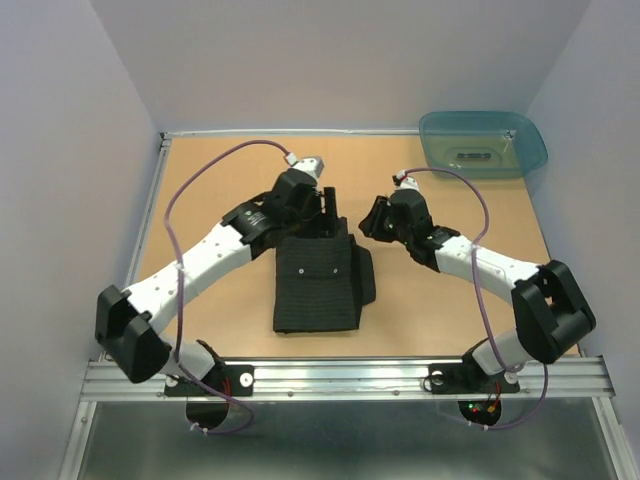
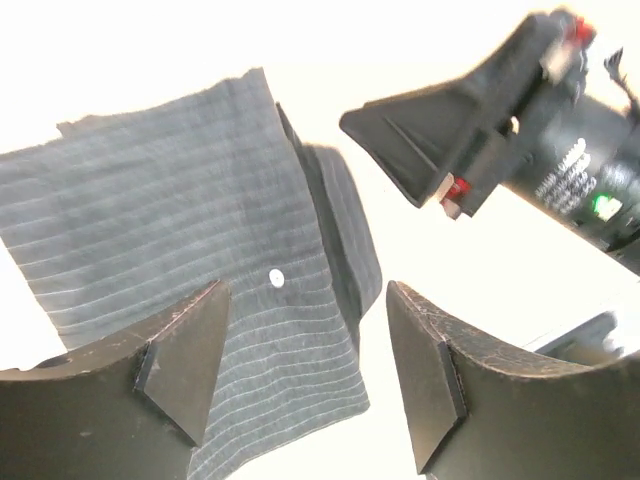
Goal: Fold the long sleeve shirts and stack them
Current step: Fold the shirt
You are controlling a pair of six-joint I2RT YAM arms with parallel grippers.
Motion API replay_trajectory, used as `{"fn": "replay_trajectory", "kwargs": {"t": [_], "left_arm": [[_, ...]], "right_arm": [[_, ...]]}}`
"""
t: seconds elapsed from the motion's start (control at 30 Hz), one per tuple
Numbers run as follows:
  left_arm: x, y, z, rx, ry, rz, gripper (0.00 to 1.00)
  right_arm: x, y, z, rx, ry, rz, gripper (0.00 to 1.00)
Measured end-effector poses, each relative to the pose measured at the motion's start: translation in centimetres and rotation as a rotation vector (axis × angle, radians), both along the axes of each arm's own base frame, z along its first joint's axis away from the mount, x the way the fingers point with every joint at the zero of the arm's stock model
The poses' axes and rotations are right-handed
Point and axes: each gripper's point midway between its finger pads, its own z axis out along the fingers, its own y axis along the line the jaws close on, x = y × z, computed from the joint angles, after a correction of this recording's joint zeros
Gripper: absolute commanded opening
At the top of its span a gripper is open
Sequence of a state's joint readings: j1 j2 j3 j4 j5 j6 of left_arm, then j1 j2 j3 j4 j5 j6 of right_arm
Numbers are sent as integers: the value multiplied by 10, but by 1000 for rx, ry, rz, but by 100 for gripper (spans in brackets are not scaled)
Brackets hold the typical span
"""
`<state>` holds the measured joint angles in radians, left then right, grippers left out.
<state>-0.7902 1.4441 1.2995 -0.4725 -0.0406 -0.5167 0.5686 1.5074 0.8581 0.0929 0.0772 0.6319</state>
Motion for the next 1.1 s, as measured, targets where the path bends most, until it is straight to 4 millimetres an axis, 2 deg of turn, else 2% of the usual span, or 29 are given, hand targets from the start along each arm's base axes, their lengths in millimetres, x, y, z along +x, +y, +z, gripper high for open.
{"fn": "replay_trajectory", "kwargs": {"t": [0.1,0.17,0.23,0.33,0.43,0.53,0.63,0.73,0.8,0.87,0.9,0.93,1.0,1.1], "left_arm": [[8,28,25,-68,-68,73,71],[11,50,27,-88,-94,124,70],[13,78,18,-84,-93,187,70],[17,102,-7,-48,-65,233,68],[15,112,-32,-6,-24,241,67],[13,114,-47,6,0,228,66],[13,112,-55,1,3,216,66],[15,109,-64,-8,5,208,65],[13,107,-75,-14,20,196,64],[11,105,-87,-12,45,186,63],[8,104,-98,-7,69,181,63],[6,104,-104,-5,83,178,62],[-1,103,-120,-3,119,170,62],[-8,105,-132,2,151,168,62]], "right_arm": [[-1,-5,23,-1,-37,4,44],[-3,1,40,27,-56,36,45],[-3,12,54,61,-62,80,47],[0,33,73,110,-68,138,48],[9,70,87,162,-65,215,48],[13,97,87,211,-47,261,48],[14,114,65,243,12,264,47],[18,116,39,254,63,235,46],[15,106,12,282,108,202,45],[6,81,-29,308,192,141,44],[5,70,-43,312,217,115,44],[1,52,-67,311,264,72,44],[0,37,-81,367,297,41,44],[7,30,-76,396,256,44,45]]}}
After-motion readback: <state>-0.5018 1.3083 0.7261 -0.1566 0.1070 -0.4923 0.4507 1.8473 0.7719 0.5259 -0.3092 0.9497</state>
